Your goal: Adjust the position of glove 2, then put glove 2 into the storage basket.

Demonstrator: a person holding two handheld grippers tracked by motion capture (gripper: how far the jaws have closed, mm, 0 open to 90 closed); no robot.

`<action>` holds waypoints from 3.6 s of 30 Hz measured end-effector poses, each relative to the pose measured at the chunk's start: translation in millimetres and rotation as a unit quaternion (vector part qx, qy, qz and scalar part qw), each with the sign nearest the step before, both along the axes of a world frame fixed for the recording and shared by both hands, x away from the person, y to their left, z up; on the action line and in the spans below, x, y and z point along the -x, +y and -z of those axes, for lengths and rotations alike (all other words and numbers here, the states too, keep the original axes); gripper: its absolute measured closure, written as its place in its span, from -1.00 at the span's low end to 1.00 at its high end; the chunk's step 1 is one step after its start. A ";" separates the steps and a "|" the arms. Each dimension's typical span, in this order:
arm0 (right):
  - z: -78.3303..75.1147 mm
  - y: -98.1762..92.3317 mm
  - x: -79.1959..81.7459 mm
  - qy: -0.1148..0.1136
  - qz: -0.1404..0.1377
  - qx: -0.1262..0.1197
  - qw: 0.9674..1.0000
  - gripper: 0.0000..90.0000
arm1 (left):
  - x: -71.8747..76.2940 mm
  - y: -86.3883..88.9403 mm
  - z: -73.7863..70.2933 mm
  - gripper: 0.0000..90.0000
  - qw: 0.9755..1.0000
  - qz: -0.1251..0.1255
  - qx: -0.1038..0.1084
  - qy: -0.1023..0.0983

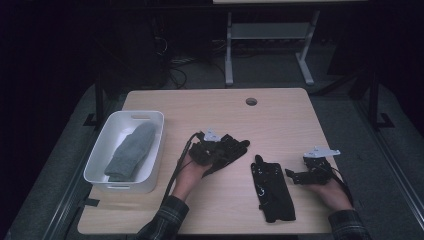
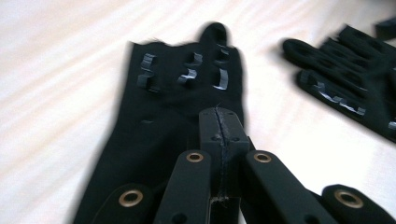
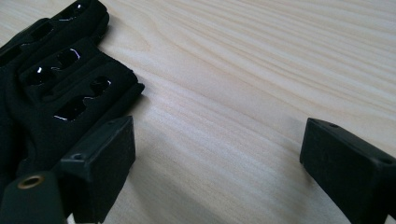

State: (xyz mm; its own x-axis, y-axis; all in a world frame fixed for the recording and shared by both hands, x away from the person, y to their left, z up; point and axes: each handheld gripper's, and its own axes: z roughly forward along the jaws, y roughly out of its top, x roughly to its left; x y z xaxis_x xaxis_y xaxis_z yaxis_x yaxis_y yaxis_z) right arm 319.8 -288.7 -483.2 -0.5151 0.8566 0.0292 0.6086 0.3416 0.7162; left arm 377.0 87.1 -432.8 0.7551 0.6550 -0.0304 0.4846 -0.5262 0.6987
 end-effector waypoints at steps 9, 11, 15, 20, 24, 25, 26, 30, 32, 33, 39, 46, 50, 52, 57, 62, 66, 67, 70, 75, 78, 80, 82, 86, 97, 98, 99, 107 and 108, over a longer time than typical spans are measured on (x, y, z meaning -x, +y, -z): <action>0.0 0.0 0.0 0.000 0.000 0.000 1.000 -0.78 | -30.8 29.8 15.1 0.99 0.998 -0.041 -0.040 0.018; 0.0 0.0 0.0 0.000 0.000 0.000 1.000 -0.78 | -27.4 30.1 17.8 0.99 0.998 -0.036 -0.043 0.022; 0.0 0.0 0.0 0.000 0.000 0.000 1.000 -0.78 | -16.8 29.9 18.4 0.99 0.998 -0.019 -0.048 0.024; 0.0 0.0 0.0 0.000 0.000 0.000 1.000 -0.77 | 0.3 26.9 19.4 0.99 0.997 0.012 -0.070 0.025; 0.0 0.2 0.1 0.000 0.001 0.000 1.000 -0.77 | 12.8 26.1 19.6 0.99 0.996 0.032 -0.074 0.027; 0.0 0.2 0.2 0.000 0.001 0.000 1.000 -0.77 | 16.2 25.5 18.9 0.99 0.996 0.036 -0.074 0.029; 0.0 0.3 0.3 0.000 0.001 0.000 1.000 -0.77 | 19.6 25.1 18.2 0.99 0.996 0.040 -0.076 0.029; 0.0 0.5 0.4 -0.001 -0.001 0.000 1.000 -0.77 | 33.0 25.9 19.8 0.99 0.995 0.057 -0.071 0.031; 0.1 0.5 0.5 -0.001 -0.003 0.000 1.000 -0.78 | 38.8 27.0 19.3 0.99 0.995 0.063 -0.076 0.032; 0.0 0.7 0.6 -0.001 -0.004 0.000 1.000 -0.77 | 42.0 27.2 19.1 0.99 0.995 0.065 -0.075 0.032; -0.3 1.4 1.2 0.001 -0.003 -0.001 1.000 -0.76 | 55.6 29.8 18.3 0.99 0.994 0.080 -0.064 0.030; -12.3 3.7 9.5 0.018 -0.024 -0.013 0.999 -0.03 | 54.0 41.8 18.5 0.54 0.997 0.063 -0.024 0.037; -27.9 9.5 21.0 0.012 -0.060 -0.045 0.997 0.75 | 52.1 47.5 18.2 0.13 0.997 0.055 -0.011 0.044; -32.2 14.3 26.3 0.011 -0.082 -0.053 0.995 0.98 | 50.3 51.2 17.4 0.00 0.997 0.050 0.003 0.050; -34.0 25.5 37.8 0.021 -0.122 -0.069 0.990 1.00 | 51.2 54.4 18.6 -0.27 0.997 0.053 0.018 0.058; -32.0 41.5 45.6 0.033 -0.161 -0.068 0.984 1.00 | 51.8 53.7 18.6 -0.42 0.997 0.050 0.036 0.054; -22.7 54.6 41.4 0.058 -0.173 -0.044 0.982 1.00 | 51.4 50.9 21.6 -0.47 0.996 0.054 0.032 0.059; -20.5 57.1 40.3 0.062 -0.175 -0.035 0.982 1.00 | 51.4 50.5 21.9 -0.49 0.996 0.057 0.028 0.059; -18.8 60.4 35.8 0.060 -0.171 -0.033 0.983 1.00 | 51.2 48.9 23.1 -0.49 0.996 0.058 0.028 0.058; -18.3 65.5 24.7 0.056 -0.154 -0.032 0.986 1.00 | 50.5 46.7 26.0 -0.50 0.996 0.057 0.025 0.063; -18.1 69.1 17.7 0.053 -0.144 -0.033 0.988 1.00 | 49.8 46.4 26.7 -0.50 0.996 0.055 0.027 0.063; -18.0 71.0 14.6 0.051 -0.141 -0.031 0.988 1.00 | 49.2 47.1 26.3 -0.50 0.996 0.056 0.022 0.061; -18.0 72.2 12.4 0.050 -0.138 -0.030 0.989 1.00 | 49.2 46.9 26.3 -0.50 0.996 0.055 0.021 0.061; -18.1 77.4 6.7 0.047 -0.133 -0.028 0.990 1.00 | 48.9 46.9 26.3 -0.50 0.996 0.058 0.018 0.059; -21.7 90.9 -6.5 0.033 -0.135 -0.022 0.990 0.99 | 48.6 47.7 25.3 -0.44 0.997 0.056 0.019 0.054; -23.6 88.6 -4.7 0.031 -0.133 -0.028 0.990 0.99 | 48.4 48.3 24.8 -0.38 0.997 0.056 0.021 0.053; -25.6 84.6 -3.1 0.029 -0.132 -0.029 0.990 0.99 | 48.2 48.8 24.3 -0.32 0.997 0.054 0.021 0.049; -25.8 48.6 13.1 0.040 -0.111 -0.031 0.992 0.99 | 44.4 50.6 23.1 0.19 0.998 0.041 0.026 0.048; -25.7 47.3 13.5 0.042 -0.110 -0.029 0.993 0.99 | 42.9 50.4 23.6 0.22 0.998 0.038 0.026 0.047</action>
State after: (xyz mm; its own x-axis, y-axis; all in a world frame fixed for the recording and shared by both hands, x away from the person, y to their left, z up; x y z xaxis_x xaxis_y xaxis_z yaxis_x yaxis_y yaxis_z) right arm 306.3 -241.4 -457.5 -0.6831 0.7193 0.1264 0.5825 0.4322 0.6884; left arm 334.1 137.5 -456.4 0.7952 0.5911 -0.1352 0.5084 -0.5284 0.6799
